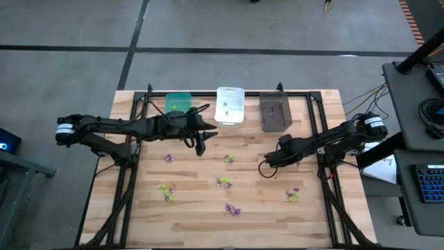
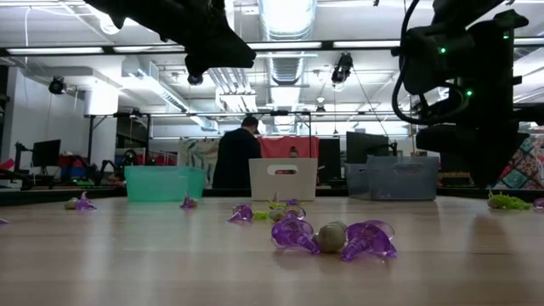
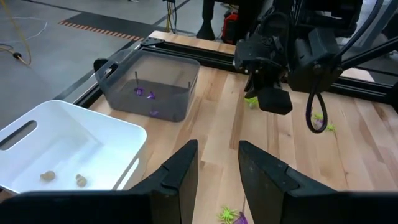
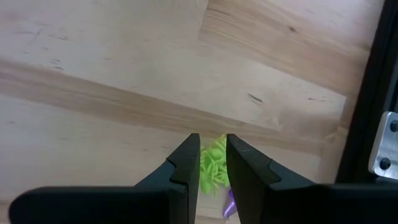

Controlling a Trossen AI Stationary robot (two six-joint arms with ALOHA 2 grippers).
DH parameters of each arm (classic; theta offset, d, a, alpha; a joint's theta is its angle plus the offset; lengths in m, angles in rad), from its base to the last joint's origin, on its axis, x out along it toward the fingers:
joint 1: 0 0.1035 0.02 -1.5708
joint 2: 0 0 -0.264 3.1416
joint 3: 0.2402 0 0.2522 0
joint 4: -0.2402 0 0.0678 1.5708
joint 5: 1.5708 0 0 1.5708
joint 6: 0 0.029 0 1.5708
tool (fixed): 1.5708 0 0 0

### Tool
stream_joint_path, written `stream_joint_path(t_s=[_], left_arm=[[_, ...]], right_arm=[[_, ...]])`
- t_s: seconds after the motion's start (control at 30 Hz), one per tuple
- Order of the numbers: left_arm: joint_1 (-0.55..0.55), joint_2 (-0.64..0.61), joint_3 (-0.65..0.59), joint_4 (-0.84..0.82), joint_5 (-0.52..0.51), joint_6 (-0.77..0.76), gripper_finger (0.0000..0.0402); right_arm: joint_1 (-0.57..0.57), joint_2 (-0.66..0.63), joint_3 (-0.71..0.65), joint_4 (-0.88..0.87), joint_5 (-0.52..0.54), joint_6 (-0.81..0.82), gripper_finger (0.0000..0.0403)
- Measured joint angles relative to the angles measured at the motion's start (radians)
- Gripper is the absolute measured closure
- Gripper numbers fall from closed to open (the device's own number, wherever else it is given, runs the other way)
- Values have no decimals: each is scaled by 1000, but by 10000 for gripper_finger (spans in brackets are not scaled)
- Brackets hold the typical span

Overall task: Sort Halloween decoration
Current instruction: Put the green spider toy into the blue bin

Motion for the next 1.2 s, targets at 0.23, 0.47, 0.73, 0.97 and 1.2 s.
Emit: stream_joint_path(t_s=[0.23, 0.47, 0.73, 0.97, 1.2], left_arm=[[0, 0, 0, 0, 0, 0, 304], [0, 0, 0, 0, 0, 0, 304], [0, 0, 0, 0, 0, 0, 304], [0, 0, -1, 0, 0, 0, 304], [0, 0, -1, 0, 0, 0, 304]], right_arm=[[0, 1, 0, 0, -1, 18, 333], [0, 13, 0, 3, -1, 26, 334], [0, 76, 0, 5, -3, 17, 335], [0, 102, 0, 7, 0, 15, 344], [0, 101, 0, 7, 0, 4, 389]])
